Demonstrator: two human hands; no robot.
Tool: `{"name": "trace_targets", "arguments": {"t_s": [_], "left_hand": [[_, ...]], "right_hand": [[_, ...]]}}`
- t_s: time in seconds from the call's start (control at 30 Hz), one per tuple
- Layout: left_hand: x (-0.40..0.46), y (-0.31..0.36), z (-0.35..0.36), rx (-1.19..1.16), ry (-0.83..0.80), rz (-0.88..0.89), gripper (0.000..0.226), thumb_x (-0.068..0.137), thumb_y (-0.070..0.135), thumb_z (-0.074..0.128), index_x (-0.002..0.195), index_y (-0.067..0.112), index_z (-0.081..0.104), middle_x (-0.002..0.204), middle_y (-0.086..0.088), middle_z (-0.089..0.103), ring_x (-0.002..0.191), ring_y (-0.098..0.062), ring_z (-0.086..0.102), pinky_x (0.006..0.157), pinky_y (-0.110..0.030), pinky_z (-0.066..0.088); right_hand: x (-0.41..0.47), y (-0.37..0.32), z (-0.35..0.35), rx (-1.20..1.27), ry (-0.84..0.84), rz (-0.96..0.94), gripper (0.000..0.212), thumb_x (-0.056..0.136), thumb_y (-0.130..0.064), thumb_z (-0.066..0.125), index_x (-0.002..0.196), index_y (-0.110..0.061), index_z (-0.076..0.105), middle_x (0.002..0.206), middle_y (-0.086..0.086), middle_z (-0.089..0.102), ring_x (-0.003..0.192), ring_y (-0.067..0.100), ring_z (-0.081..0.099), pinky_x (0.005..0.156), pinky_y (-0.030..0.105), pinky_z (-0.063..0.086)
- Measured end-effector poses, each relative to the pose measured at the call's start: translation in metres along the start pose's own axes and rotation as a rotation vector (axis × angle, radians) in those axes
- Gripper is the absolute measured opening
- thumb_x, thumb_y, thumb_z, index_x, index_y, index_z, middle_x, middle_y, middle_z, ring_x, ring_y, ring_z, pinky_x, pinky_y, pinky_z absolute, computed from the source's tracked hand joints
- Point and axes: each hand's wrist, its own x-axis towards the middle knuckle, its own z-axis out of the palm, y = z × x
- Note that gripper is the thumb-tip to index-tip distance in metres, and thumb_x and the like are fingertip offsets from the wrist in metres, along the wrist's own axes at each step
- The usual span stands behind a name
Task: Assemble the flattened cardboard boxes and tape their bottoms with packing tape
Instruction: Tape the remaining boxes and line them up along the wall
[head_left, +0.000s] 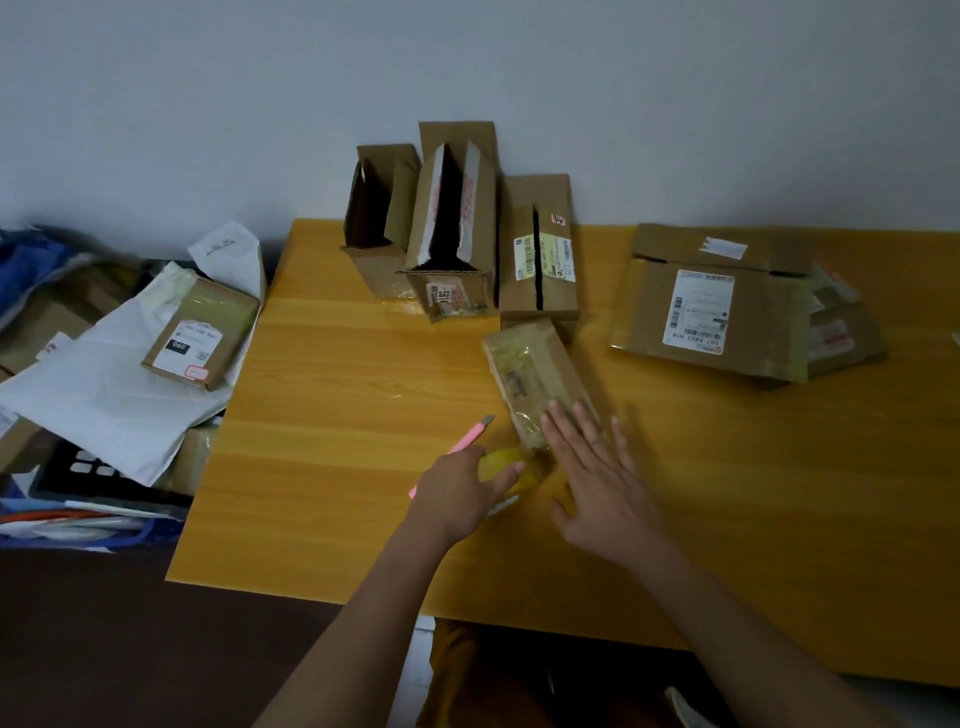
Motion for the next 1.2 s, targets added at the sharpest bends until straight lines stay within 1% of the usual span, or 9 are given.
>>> {"name": "trace_targets", "arguments": {"t_s": [0.13,0.3,0.43,0.5,0.57,0.77,0.9,1.1,1.2], "left_hand": [[0.002,-0.001,0.001,0.0,-0.021,0.004,0.066,0.09,0.062,0.05,0.13,0.009,0.054,0.084,-0.002,0.06,0.071,-0.017,0.053,0.066,-0.033,0.043],[0.0,-0.015,-0.012,-0.158,-0.17,-0.028,0.069,0.091,0.06,0.051,0.139,0.011,0.05,0.133,-0.008,0.058,0.103,-0.02,0.061,0.084,-0.031,0.046],[-0.005,-0.017,-0.025,-0.164,-0.108,-0.037,0.062,0.092,0.057,0.051,0.134,0.013,0.054,0.081,-0.011,0.066,0.066,-0.019,0.057,0.063,-0.036,0.044],[-0.005,-0.008,-0.03,-0.061,-0.091,-0.061,0.064,0.092,0.058,0.05,0.131,0.008,0.055,0.074,-0.013,0.061,0.064,-0.023,0.056,0.059,-0.036,0.042],[-0.003,0.001,-0.032,0.035,-0.111,-0.121,0.066,0.093,0.058,0.048,0.129,0.003,0.055,0.066,-0.01,0.054,0.058,-0.023,0.053,0.051,-0.032,0.035],[-0.009,-0.007,-0.026,0.341,-0.14,-0.257,0.064,0.091,0.069,0.039,0.11,0.011,0.059,0.094,-0.004,0.061,0.085,-0.021,0.063,0.064,-0.031,0.046],[-0.015,-0.024,-0.015,0.035,-0.087,-0.096,0.043,0.095,0.053,0.048,0.13,0.028,0.045,0.118,-0.004,0.054,0.094,-0.023,0.061,0.073,-0.035,0.048],[-0.007,-0.045,-0.004,-0.395,0.025,-0.058,0.003,0.089,0.032,0.067,0.089,0.031,0.065,0.107,0.004,0.065,0.103,-0.011,0.06,0.084,-0.032,0.051],[-0.004,-0.047,-0.003,-0.491,0.051,-0.074,0.009,0.089,0.027,0.069,0.08,0.028,0.066,0.104,0.011,0.068,0.099,-0.006,0.06,0.079,-0.021,0.047]], "right_hand": [[0.004,-0.004,-0.003,0.066,-0.034,-0.002,0.102,0.082,-0.03,0.058,0.153,-0.027,-0.016,0.157,-0.013,-0.029,0.143,0.009,-0.03,0.118,0.047,-0.016],[0.01,0.005,-0.007,0.131,-0.084,-0.033,0.097,0.083,-0.035,0.053,0.152,-0.037,-0.015,0.155,-0.021,-0.031,0.142,0.004,-0.031,0.116,0.052,-0.014],[0.013,0.005,-0.005,0.274,-0.001,-0.02,0.067,0.091,-0.055,0.026,0.152,-0.044,0.001,0.157,-0.028,-0.016,0.143,-0.004,-0.021,0.116,0.055,-0.013],[0.015,0.0,-0.004,0.375,0.079,0.041,0.061,0.092,-0.066,0.016,0.149,-0.047,0.019,0.157,-0.031,-0.002,0.144,-0.008,-0.011,0.116,0.054,-0.014],[0.017,-0.01,-0.004,0.476,0.167,0.132,0.057,0.094,-0.068,0.021,0.143,-0.043,0.039,0.152,-0.032,0.014,0.144,-0.009,0.0,0.115,0.053,-0.013],[0.027,-0.031,-0.004,0.51,0.271,0.317,0.042,0.091,-0.056,0.053,0.125,-0.034,0.063,0.148,-0.021,0.041,0.144,0.0,0.019,0.116,0.056,-0.006],[0.033,-0.04,0.01,0.536,0.37,0.376,0.042,0.081,-0.053,0.068,0.115,-0.028,0.068,0.144,-0.018,0.048,0.144,0.002,0.024,0.115,0.062,0.006],[0.031,-0.046,0.012,0.457,0.42,0.36,0.038,0.082,-0.045,0.071,0.114,-0.024,0.067,0.143,-0.01,0.051,0.144,0.01,0.029,0.115,0.061,0.006],[0.033,-0.05,0.003,0.345,0.411,0.378,0.034,0.082,-0.041,0.073,0.109,-0.021,0.069,0.139,-0.005,0.056,0.141,0.016,0.035,0.117,0.052,0.001]]}}
